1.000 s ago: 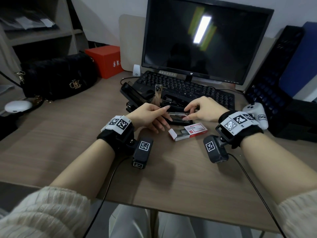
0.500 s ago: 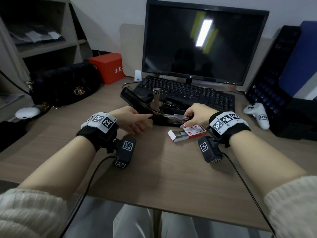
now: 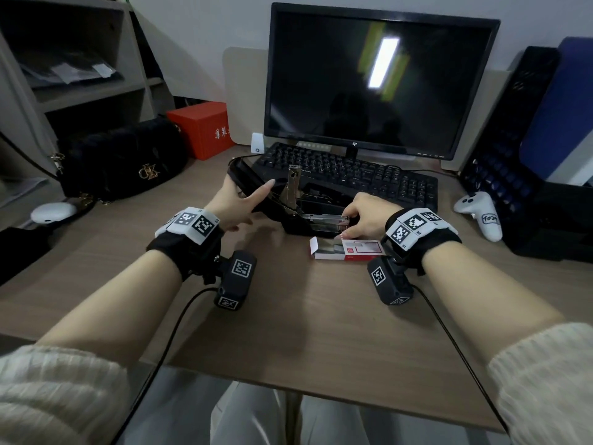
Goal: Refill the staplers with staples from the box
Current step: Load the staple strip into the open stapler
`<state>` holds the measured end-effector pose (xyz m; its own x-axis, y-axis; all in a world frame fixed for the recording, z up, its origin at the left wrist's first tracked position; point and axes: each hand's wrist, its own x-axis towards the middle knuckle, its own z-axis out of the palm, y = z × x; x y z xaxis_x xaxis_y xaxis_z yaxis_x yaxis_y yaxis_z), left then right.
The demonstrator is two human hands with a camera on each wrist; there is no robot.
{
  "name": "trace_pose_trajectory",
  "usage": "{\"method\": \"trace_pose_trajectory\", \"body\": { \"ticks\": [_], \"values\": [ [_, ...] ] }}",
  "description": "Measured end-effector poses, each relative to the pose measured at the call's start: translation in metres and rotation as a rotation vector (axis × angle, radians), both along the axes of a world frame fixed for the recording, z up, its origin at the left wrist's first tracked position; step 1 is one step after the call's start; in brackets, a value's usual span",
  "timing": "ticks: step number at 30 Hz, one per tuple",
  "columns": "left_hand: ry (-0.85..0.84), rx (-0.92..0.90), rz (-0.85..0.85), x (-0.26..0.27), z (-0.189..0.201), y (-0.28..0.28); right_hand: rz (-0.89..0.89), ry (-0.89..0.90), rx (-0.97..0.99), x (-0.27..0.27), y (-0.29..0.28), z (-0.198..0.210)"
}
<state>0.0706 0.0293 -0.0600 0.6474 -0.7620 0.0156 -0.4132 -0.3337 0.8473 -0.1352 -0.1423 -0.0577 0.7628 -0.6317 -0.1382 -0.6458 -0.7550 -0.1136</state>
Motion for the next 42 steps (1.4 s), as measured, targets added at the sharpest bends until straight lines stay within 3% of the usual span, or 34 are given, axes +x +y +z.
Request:
{"method": "trace_pose_trajectory", "body": {
  "ticks": [4, 11, 15, 18, 23, 30, 42],
  "values": [
    [-0.127, -0.095, -0.037, 0.000, -0.002, -0.007, -0.011, -0.022, 0.024, 0.000, -0.001, 0.000],
    [-0.369, -0.106, -0.284, -0.022, 0.016, -0.022, -0.014, -0.109, 0.095, -0.005, -0.003, -0.003],
    [-0.271, -0.074, -0.350, -0.031, 0.013, -0.029, -0.060, -0.138, 0.190, -0.017, -0.006, -0.001],
    [-0.221, -0.041, -0.386, -0.035, 0.008, -0.033, -0.099, -0.259, 0.178, -0.029, -0.006, 0.004],
    [-0.259, -0.003, -0.368, -0.035, 0.002, -0.039, 0.029, -0.447, 0.174, -0.031, 0.007, 0.017],
    [-0.257, 0.006, -0.396, -0.034, -0.005, -0.047, 0.042, -0.350, 0.122, -0.028, 0.008, 0.015],
    [-0.261, 0.056, -0.446, -0.029, -0.005, -0.050, 0.027, -0.371, 0.182, -0.026, 0.004, 0.007]
  ]
}}
